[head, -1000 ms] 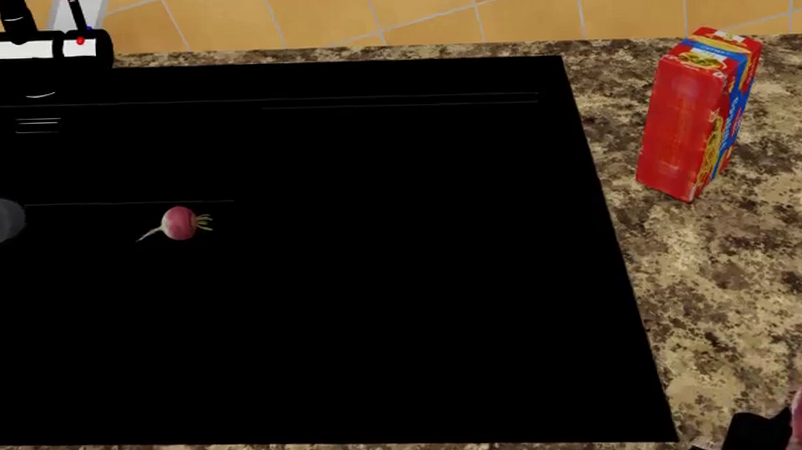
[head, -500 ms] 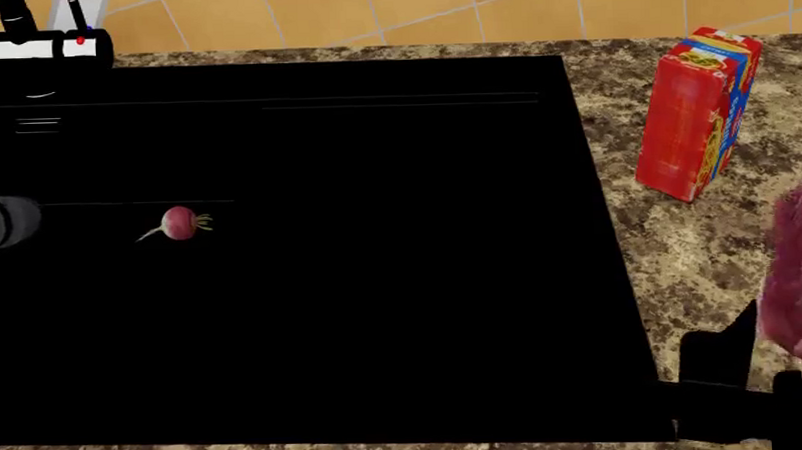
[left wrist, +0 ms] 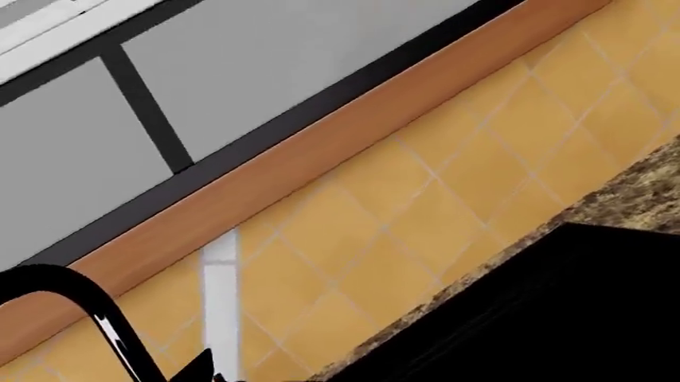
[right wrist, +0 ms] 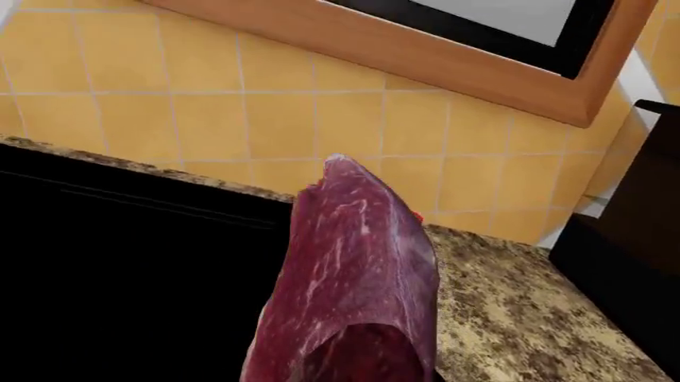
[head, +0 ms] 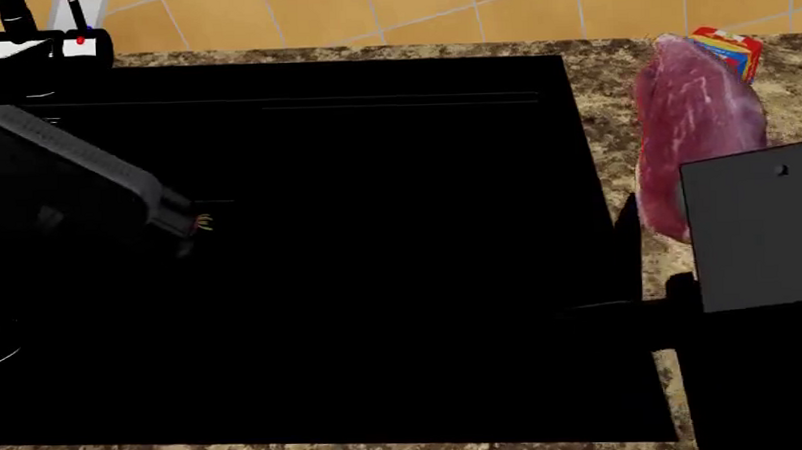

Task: Pick the steak from the counter and place it in the sink

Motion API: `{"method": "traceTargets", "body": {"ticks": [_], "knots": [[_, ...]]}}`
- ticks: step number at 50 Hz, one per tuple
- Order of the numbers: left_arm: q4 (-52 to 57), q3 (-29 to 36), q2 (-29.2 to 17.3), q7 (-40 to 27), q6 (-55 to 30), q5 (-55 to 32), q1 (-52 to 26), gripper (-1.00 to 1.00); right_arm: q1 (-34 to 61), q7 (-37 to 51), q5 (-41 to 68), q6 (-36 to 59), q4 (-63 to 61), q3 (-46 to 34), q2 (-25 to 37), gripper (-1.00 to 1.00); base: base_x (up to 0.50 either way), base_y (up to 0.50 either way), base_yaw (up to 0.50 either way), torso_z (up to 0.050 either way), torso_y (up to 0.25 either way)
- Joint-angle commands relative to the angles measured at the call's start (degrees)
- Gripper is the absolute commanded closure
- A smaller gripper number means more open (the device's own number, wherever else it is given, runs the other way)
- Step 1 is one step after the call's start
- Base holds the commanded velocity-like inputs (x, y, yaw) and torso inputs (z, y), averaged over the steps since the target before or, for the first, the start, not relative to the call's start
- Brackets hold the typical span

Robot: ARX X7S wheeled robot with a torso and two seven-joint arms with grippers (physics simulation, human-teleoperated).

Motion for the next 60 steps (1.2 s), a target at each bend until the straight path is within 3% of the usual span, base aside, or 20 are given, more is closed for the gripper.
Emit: {"method": "traceTargets", "body": {"ticks": [1,9,24,43,60], "knots": [[-10.5,11.2,-1.9,1.3,16.1,13.4,-7.4,-1.00,7.6,-4.2,-1.4,0.5,1.5,-4.9,-2.0,1.00,0.00,0.00,0.00,0.000,0.000],[-22.2,18.0,-1.7,-2.3,31.0,23.7,-13.7,-1.00,10.1,-10.6,-4.6,-1.7,2.7,-7.2,-3.1,1.00,0.00,0.00,0.00,0.000,0.000],[-36.1,27.8,0.4,-13.1,45.2,40.5,-20.9,-1.00,14.2,-20.3,-10.0,-5.4,5.1,-13.0,-6.5,1.00,0.00,0.00,0.00,0.000,0.000],[-46.0,33.2,3.2,-27.4,51.6,51.8,-26.1,-1.00,16.4,-27.2,-11.1,-9.0,7.6,-15.2,-8.2,1.00,0.00,0.00,0.00,0.000,0.001],[-52.2,35.2,5.8,-42.2,55.8,57.8,-30.6,-1.00,16.3,-28.7,1.1,-10.1,5.7,-12.2,-8.6,1.00,0.00,0.00,0.00,0.000,0.000]]}}
